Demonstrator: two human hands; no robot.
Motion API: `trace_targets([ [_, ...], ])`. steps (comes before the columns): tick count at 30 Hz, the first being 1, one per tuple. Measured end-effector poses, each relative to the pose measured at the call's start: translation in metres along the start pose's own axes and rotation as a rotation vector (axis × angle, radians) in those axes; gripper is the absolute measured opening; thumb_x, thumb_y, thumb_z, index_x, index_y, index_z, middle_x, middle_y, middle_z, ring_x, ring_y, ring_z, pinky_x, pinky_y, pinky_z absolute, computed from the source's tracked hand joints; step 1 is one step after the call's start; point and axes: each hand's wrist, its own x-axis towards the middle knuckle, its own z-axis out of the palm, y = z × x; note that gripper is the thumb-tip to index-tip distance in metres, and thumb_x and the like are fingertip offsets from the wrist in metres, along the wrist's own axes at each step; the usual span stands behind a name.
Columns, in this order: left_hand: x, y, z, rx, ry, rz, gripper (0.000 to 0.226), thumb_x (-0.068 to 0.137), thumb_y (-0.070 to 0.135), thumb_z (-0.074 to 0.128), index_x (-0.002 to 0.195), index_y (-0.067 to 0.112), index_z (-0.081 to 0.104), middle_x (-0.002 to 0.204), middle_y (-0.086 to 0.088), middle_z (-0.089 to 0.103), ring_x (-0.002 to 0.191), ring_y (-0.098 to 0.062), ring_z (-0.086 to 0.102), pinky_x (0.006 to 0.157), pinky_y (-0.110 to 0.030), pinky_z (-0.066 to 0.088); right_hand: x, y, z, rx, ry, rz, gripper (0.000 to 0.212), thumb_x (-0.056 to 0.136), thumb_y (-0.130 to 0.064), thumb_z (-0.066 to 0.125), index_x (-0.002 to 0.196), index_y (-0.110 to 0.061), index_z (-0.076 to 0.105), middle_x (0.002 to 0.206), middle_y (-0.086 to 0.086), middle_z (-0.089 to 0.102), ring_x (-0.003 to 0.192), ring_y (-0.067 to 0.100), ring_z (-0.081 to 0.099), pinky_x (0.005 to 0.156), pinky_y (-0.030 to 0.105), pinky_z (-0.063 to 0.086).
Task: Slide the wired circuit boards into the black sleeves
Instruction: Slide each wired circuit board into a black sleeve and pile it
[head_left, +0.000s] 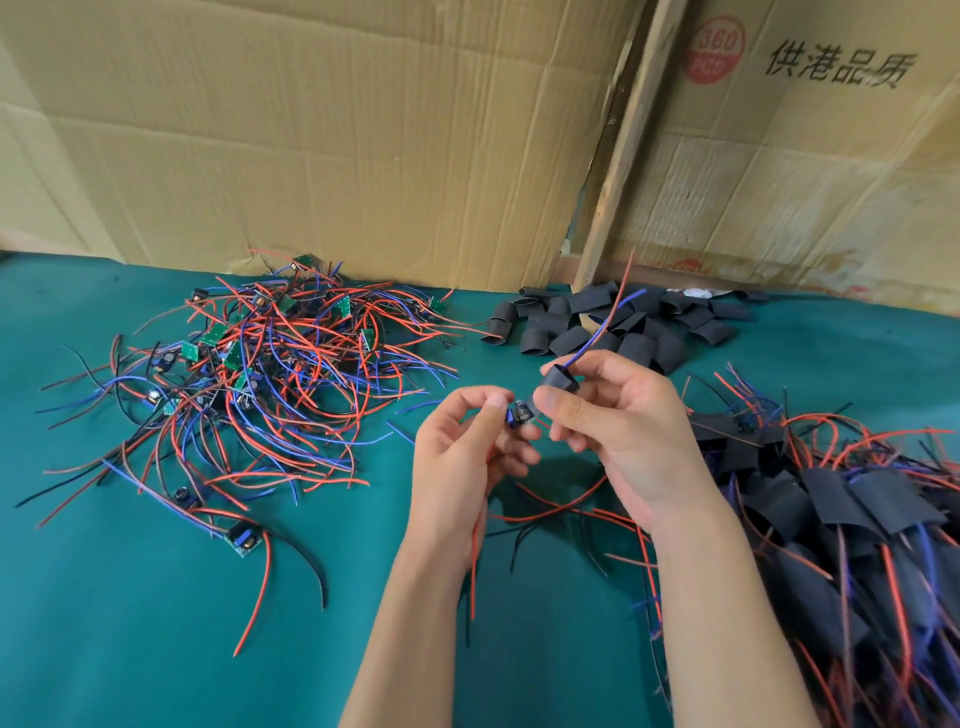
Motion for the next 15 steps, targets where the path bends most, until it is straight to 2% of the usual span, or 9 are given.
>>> trace_targets([
  [3, -0.001, 0.001, 0.001, -0.018, 0.01, -0.008, 0.01, 0.102, 0.02, 0.054, 0.093, 0.015, 0.055, 0.069, -0.007, 0.068, 0.051, -0.015, 0.059, 0.052, -0.02, 0.048, 0.0, 0.003, 0.006, 0.068, -0.003, 0.01, 0.023, 0.072, -0.017, 0.084, 0.089, -0.016, 0.068, 0.068, 0.006, 0.064, 0.054, 0.014, 0.053, 0.047, 0.022, 0.036],
  [6, 0.0, 0.001, 0.002, -0.052, 0.042, -0.029, 0.009, 0.104, 0.02, 0.052, 0.095, 0.017, 0.052, 0.066, -0.005, 0.066, 0.049, -0.012, 0.057, 0.052, -0.02, 0.047, 0.001, 0.006, 0.012, 0.014, 0.005, -0.019, 0.025, 0.081, -0.015, 0.082, 0.094, -0.012, 0.061, 0.066, 0.0, 0.064, 0.056, 0.011, 0.053, 0.047, 0.021, 0.035],
  [11, 0.001, 0.002, 0.003, -0.091, 0.069, -0.051, 0.01, 0.105, 0.017, 0.049, 0.096, 0.016, 0.051, 0.061, -0.001, 0.062, 0.047, -0.009, 0.053, 0.05, -0.017, 0.046, 0.002, 0.004, 0.01, -0.08, -0.024, -0.074, 0.022, 0.083, -0.009, 0.081, 0.094, -0.013, 0.062, 0.073, -0.003, 0.07, 0.059, 0.008, 0.058, 0.052, 0.012, 0.042],
  [15, 0.002, 0.001, 0.004, -0.126, 0.082, -0.055, 0.01, 0.106, 0.015, 0.047, 0.096, 0.015, 0.051, 0.06, 0.001, 0.062, 0.049, -0.007, 0.056, 0.051, -0.017, 0.048, 0.003, 0.005, 0.007, -0.096, -0.067, -0.082, 0.021, 0.084, -0.006, 0.079, 0.096, -0.01, 0.063, 0.075, -0.003, 0.071, 0.061, 0.004, 0.059, 0.053, 0.01, 0.044],
])
